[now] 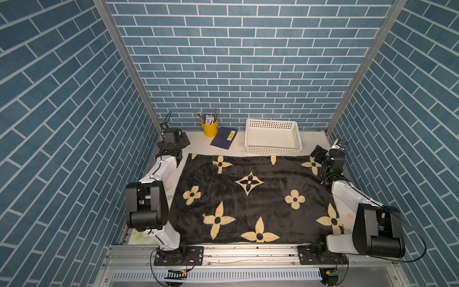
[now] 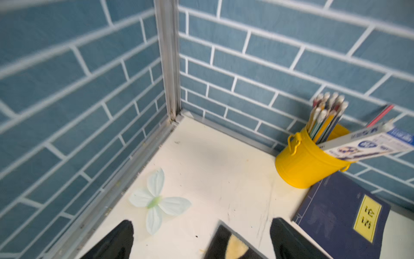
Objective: Roll up the pillowcase
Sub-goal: Fold the pillowcase.
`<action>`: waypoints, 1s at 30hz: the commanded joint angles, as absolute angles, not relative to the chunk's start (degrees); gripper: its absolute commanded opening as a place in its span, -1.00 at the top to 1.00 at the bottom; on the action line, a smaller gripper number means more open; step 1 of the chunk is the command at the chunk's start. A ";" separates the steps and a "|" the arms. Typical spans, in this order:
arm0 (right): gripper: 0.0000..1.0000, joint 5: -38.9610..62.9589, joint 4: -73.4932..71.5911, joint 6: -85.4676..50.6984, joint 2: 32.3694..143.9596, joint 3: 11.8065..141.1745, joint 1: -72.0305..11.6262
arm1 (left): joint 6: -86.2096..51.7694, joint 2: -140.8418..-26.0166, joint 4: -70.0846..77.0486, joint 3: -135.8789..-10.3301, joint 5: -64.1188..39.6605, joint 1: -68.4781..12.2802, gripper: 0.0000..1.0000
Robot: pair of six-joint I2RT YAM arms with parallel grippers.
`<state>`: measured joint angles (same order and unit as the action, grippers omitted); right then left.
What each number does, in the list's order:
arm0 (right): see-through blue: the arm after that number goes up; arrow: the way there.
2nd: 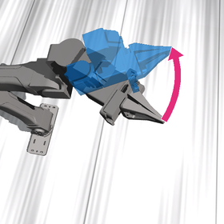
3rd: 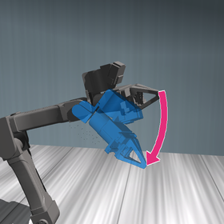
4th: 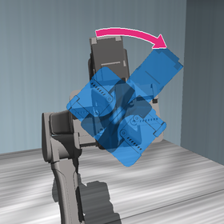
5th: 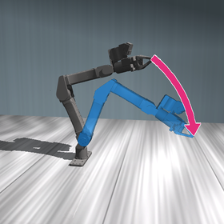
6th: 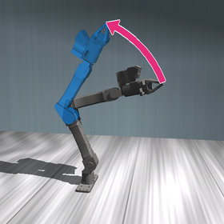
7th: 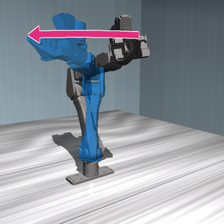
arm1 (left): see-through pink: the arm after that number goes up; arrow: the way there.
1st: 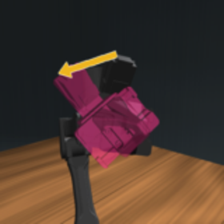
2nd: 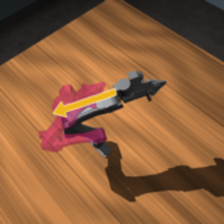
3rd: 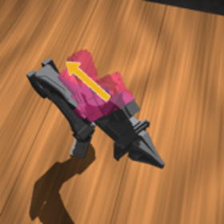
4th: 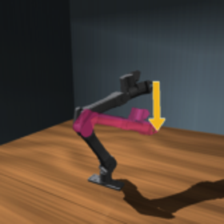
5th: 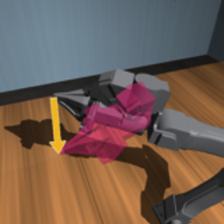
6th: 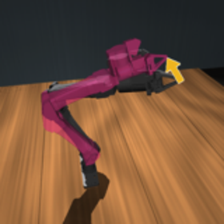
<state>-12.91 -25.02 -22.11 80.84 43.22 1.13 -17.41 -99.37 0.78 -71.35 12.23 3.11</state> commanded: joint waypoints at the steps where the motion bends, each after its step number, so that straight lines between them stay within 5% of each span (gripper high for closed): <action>1: -1.00 -11.72 -16.76 -24.35 83.82 47.48 1.37 | -19.44 -105.62 -9.68 -75.94 7.41 3.34 -0.95; 12: -1.00 -10.93 -10.10 -25.75 88.34 52.78 2.22 | -20.22 -124.57 -18.03 -91.57 0.68 3.52 -0.65; 16: -1.00 -12.20 -7.19 -25.58 89.16 53.87 2.26 | -19.43 -129.84 -21.82 -97.23 -0.90 3.52 -0.38; 23: -1.00 -14.66 -4.46 -25.92 89.53 54.22 2.36 | -18.81 -130.65 -22.94 -94.92 0.92 2.75 -0.21; 30: -1.00 -14.41 -0.20 -26.70 93.22 58.03 3.25 | -18.76 -127.97 -20.99 -88.39 2.88 1.41 0.41</action>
